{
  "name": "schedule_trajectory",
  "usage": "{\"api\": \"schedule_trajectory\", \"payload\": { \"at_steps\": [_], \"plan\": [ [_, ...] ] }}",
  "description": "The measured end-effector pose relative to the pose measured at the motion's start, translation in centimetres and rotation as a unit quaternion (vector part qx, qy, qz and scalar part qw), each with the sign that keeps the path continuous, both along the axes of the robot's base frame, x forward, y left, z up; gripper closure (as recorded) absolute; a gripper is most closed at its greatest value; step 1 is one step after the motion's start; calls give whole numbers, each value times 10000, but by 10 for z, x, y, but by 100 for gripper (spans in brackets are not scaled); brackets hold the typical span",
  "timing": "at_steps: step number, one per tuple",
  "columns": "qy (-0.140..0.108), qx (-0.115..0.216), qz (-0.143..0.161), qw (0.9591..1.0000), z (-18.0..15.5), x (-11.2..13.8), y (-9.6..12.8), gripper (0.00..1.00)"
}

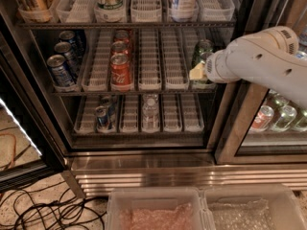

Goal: Pick green can from middle shelf of fridge

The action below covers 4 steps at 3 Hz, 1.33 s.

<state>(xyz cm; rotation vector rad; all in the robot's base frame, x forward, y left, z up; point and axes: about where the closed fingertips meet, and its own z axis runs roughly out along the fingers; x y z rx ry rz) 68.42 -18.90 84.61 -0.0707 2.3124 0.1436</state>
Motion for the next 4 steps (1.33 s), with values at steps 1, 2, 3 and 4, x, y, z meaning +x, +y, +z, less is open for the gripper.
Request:
{"api": "schedule_trajectory", "payload": {
  "at_steps": [1,2,3,4],
  "plan": [
    [-58,-7,-45,10000,1,7,1,31],
    [-122,-26,-89,9999,2,13,1,32],
    [-183,-56,-132,9997,3,20,0,31],
    [-238,-88,-166,9995,4,25,0,31]
  ]
}}
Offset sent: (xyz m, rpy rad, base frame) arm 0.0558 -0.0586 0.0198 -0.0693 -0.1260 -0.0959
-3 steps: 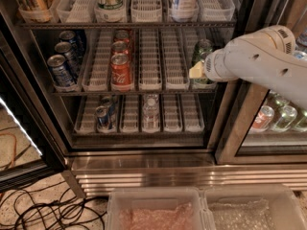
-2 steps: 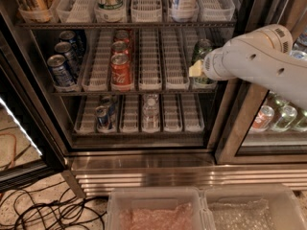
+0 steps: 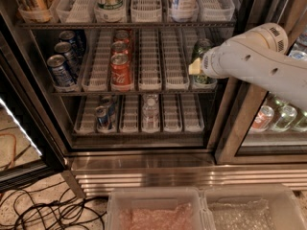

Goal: Pick green can from middle shelf of fridge

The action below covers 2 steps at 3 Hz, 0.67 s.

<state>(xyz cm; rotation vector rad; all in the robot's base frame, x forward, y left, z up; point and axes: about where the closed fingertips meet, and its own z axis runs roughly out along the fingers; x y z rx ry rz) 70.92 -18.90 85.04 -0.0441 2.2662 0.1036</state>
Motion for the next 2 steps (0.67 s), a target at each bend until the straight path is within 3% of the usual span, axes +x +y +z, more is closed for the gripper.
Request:
{"api": "schedule_trajectory", "payload": {
  "at_steps": [2],
  "plan": [
    [-79,-47,-70,9999,1,7,0,24]
  ]
}}
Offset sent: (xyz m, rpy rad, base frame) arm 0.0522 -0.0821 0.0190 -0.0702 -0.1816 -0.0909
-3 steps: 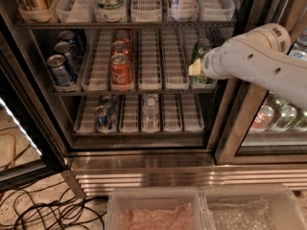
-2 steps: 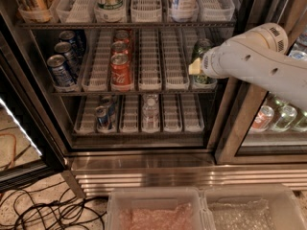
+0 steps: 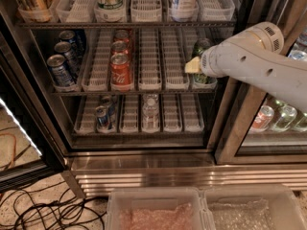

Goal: Pick green can from middle shelf of fridge

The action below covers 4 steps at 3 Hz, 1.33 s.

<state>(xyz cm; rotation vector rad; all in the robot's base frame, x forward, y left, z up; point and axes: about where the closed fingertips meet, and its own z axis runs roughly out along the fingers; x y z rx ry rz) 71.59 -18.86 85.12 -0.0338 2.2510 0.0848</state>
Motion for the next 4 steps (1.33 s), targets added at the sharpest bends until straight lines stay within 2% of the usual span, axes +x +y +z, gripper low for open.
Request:
{"api": "schedule_trajectory", "payload": {
  "at_steps": [1,4],
  "plan": [
    [-46,-26,-46,10000,1,3,-1,27],
    [-139,-61,-90,9998,2,9,0,28]
  ]
}}
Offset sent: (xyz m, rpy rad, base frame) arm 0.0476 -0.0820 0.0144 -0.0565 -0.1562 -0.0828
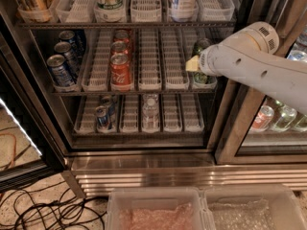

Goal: Pick green can from middle shelf of fridge

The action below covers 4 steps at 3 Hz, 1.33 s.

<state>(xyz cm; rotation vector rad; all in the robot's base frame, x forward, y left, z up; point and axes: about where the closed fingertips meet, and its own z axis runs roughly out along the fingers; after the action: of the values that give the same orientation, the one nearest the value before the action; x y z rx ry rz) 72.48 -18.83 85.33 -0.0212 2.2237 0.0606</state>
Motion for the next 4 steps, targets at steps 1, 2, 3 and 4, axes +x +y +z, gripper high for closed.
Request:
{"api": "schedule_trajectory", "payload": {
  "at_steps": [1,2,3,4],
  "plan": [
    [0,0,0,10000,0,0,0,47],
    [0,0,0,10000,0,0,0,70],
    [0,0,0,10000,0,0,0,93],
    [58,135,118,9998,8,-9,5,100]
  ]
}}
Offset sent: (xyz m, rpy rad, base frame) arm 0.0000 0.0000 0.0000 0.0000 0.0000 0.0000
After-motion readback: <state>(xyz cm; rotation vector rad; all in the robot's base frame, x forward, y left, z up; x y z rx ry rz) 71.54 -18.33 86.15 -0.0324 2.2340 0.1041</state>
